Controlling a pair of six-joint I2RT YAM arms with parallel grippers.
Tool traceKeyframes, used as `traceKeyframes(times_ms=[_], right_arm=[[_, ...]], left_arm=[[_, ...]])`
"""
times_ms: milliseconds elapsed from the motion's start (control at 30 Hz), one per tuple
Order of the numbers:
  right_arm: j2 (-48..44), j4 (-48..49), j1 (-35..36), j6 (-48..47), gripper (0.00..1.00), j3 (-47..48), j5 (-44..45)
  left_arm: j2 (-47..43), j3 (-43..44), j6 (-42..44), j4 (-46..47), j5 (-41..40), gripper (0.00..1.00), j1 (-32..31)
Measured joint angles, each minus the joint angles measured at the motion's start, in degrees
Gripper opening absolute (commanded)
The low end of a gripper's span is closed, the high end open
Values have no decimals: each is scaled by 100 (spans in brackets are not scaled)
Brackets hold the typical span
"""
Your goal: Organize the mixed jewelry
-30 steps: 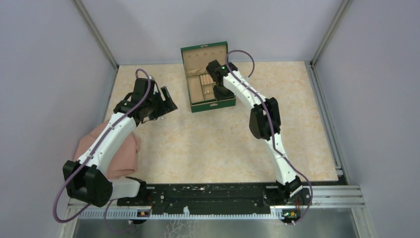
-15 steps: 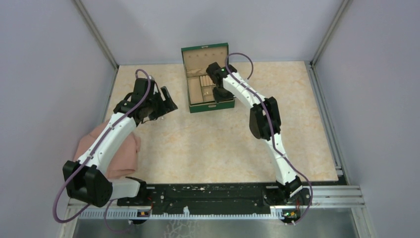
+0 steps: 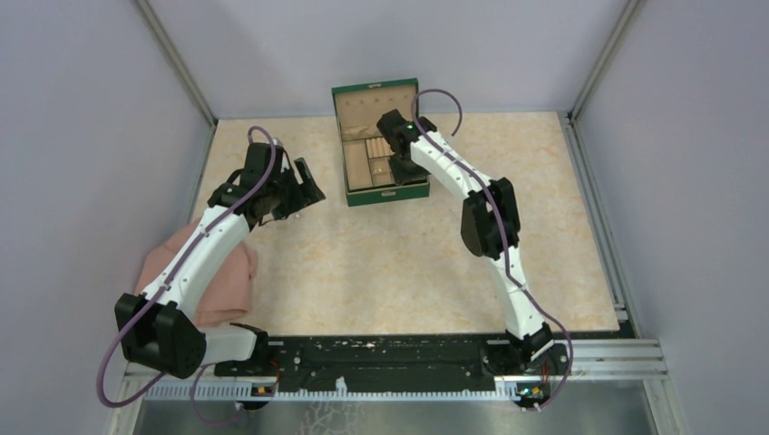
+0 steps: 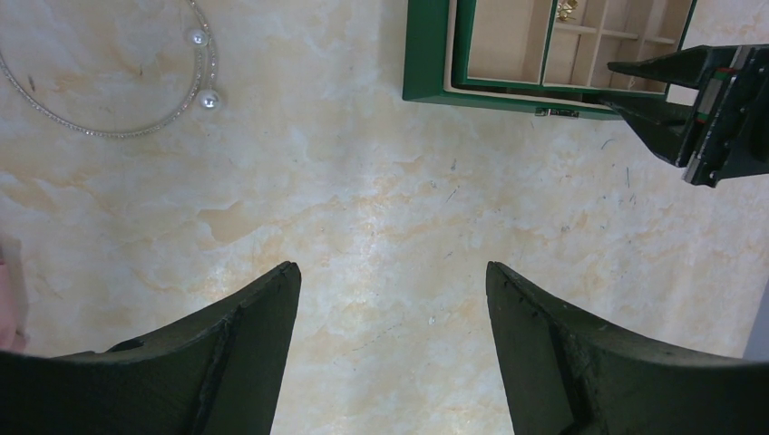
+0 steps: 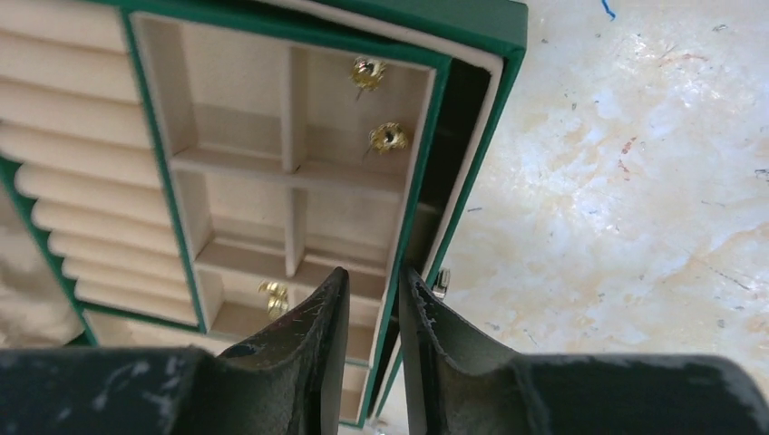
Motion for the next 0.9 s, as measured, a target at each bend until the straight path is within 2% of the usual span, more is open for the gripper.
traceKeyframes(times_ms=[67,133,300,367,467,533,600,733,900], right_arm=[[-120,13,17,-149,25,-2,66],[-280,142,33,-382,18,-4,155],[-1165,1093,46,-1665,21,-721,542],[-1788,1779,44,-2435,23,-1532,715],[-2863,3189,-9,-3825,33,-3163,761],[-3556,4085,-129,-4774,34,-4207,483],[-3886,4492,-385,-5580,34,-4629,103],[-3766,4693,-962,-6835,33,-4398,-509],[-2876,4371,-1187,-8056,29,-3187,-964]], left_arm=[[0,0,2,0,0,81,0],[2,0,4,2,0,82,0],[-2,0,92,92,26,85,0],[-11,0,125,240,98,86,0],[-9,11,197,470,227,86,0],[76,103,254,568,328,86,0],[240,251,308,656,409,86,0],[656,535,433,876,531,87,0],[1001,688,520,1008,601,87,0]])
